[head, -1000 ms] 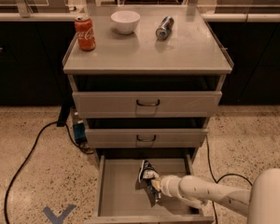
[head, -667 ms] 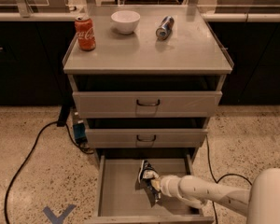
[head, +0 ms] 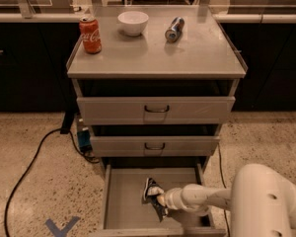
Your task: Place blue chip bag into bottom drawer
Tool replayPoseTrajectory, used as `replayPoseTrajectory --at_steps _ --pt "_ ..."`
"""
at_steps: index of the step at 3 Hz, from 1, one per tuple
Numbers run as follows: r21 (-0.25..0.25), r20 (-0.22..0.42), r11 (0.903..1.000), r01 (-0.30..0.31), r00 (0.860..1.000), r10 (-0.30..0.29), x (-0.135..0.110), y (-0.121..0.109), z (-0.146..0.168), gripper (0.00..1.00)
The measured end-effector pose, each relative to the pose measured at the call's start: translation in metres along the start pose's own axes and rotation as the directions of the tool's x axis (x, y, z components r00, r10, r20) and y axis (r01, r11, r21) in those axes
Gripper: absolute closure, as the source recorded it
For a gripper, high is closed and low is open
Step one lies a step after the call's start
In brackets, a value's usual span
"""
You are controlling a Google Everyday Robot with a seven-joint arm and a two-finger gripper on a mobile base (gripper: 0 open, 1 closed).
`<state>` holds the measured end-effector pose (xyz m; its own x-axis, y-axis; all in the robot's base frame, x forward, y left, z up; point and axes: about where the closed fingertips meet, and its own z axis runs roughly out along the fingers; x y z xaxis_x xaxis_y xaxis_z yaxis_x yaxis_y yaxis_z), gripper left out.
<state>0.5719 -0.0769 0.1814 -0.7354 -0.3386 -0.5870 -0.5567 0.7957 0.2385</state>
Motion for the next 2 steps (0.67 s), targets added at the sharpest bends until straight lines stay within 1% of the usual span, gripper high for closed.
replayPoseTrajectory --at_steps 1,2 --pt "-0.017 -0.05 0.9988 -0.045 0.998 0.044 0.017 -0.008 0.025 1.0" --pt "-0.028 -0.068 0.9954 -0.091 0.994 0.089 0.028 -0.014 0.044 1.0"
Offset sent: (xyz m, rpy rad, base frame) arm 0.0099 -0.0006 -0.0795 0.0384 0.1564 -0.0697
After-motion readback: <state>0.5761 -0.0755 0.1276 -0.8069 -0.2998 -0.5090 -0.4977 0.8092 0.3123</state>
